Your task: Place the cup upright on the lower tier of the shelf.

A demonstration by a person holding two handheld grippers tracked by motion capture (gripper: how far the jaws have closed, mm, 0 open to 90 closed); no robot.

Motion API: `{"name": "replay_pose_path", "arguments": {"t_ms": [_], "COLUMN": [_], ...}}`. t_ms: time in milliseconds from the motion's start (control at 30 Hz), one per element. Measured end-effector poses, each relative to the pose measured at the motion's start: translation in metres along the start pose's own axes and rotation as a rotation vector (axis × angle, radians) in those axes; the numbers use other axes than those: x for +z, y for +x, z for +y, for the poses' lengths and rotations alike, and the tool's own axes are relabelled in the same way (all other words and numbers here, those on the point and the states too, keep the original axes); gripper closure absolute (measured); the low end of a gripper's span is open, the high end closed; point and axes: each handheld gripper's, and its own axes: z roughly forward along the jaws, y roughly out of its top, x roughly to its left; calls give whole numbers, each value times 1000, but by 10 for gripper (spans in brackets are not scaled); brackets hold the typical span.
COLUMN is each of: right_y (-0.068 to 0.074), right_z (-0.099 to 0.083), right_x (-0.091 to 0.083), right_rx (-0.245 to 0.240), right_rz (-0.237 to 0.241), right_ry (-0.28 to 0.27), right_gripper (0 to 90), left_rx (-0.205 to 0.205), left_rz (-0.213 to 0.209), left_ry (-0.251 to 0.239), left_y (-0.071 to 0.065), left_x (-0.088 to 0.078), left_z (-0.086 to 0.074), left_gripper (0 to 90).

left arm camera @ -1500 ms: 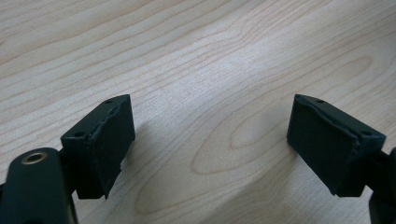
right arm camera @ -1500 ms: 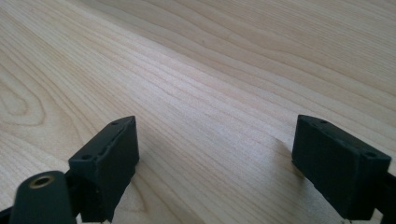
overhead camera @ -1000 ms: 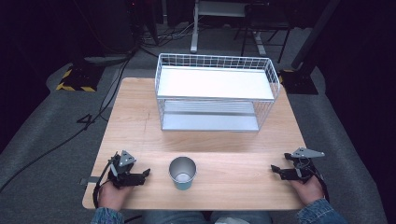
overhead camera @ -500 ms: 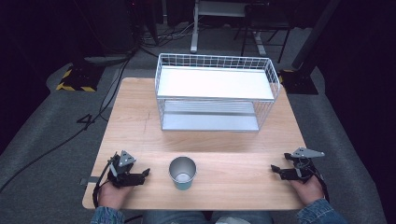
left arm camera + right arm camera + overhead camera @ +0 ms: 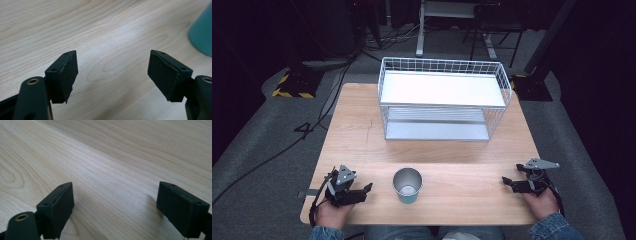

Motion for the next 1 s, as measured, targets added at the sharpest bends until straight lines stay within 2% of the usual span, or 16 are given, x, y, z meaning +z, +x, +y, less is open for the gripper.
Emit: {"name": "replay_pose_path", "arguments": {"t_ms": [100,200,333,433,467,500,533,600,700,733,800,900,1000], "right_y": [0,0,0,0,0,0,0,0,0,0,0,0,0], "right_z": [0,0,0,0,0,0,0,0,0,0,0,0,0], "right_x": [0,0,0,0,0,0,0,0,0,0,0,0,0], "right_rx": [0,0,2,2,2,2,2,2,3,0,2,1,3], "right_rz": [0,1,-1,-1,-1,-1,-1,-1,-2,-2,-1,-2,-2], "right_ry": [0,0,-1,-1,0,0,-1,0,-1,-2,-1,-2,-1], "right_gripper": [149,150,150,150,150,150,150,150,150,150,150,150,150], "left_rx": [-3,-2,26,34,36,36,33,29,54,70,74,61,23], "left_rz": [-13,-18,-49,-59,-76,-76,-97,-110,-134,-146,-149,-149,-165], "left_ry": [-26,-37,-58,-73,-82,-82,-88,-87,-82,-75,-73,-91,-122], "left_y": [-12,-19,-36,-42,-49,-49,-55,-58,-69,-76,-80,-84,-89], "left_x": [-11,-16,-25,-28,-30,-30,-30,-30,-26,-22,-19,-13,-6], "left_z": [-1,-3,-4,-3,-3,-3,-3,-3,-2,-2,-1,-1,-1], "left_gripper": [251,251,251,251,251,250,250,248,244,237,233,196,177]}}
